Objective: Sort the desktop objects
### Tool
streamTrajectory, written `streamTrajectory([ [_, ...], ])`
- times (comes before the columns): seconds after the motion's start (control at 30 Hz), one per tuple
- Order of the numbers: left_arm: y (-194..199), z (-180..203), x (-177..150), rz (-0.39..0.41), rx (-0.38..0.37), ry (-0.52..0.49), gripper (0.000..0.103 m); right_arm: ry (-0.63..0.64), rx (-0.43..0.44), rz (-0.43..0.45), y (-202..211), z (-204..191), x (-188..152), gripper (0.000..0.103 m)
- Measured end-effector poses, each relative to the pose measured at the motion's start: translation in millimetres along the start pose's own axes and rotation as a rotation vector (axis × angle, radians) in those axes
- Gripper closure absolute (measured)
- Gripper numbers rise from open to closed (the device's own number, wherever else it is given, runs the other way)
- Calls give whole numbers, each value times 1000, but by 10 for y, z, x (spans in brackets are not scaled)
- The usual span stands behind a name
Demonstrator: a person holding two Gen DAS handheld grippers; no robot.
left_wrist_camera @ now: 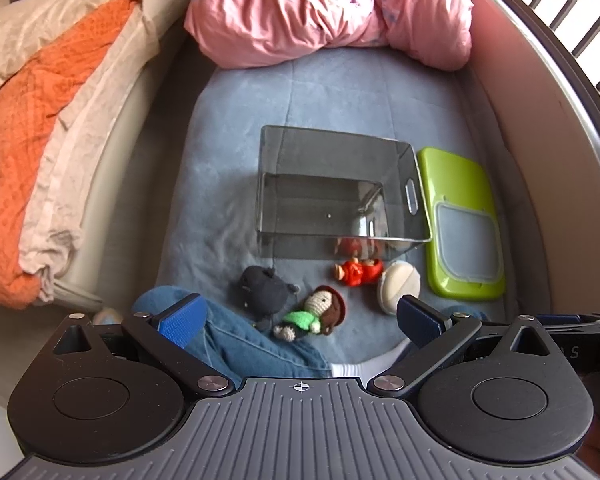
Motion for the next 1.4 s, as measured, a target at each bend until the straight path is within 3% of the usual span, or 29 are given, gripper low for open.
streamTrajectory([
  [0.63, -163, -12, -72, -37, 1, 3, 0, -13, 10, -17, -97, 42, -19, 0],
  [1.07, -774, -95, -306, -102, -53, 10, 0, 17, 29, -35, -362, 6, -48, 0],
  [1.27, -1396, -24, -581, -48, -74, -124, 0, 57, 57, 13, -776, 33, -83, 0],
  [1.33, -1631, 33, -704, -2, -72, -201, 0, 72, 62, 59, -945, 66, -94, 0],
  [1.4, -1882, 105, -844, 48, -61, -292, 0, 84, 57, 160, -1076, 121, -91, 0],
])
Point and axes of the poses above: each gripper's, at about its wrist camera, not at the fingertips, and y roughly against the way its jaws point, z to its right, x to its top, the point moved 7 cm from there along -y, roughly the way its jaws point, and after that the axes turned 11 degrees about z, right-handed, at the moved point
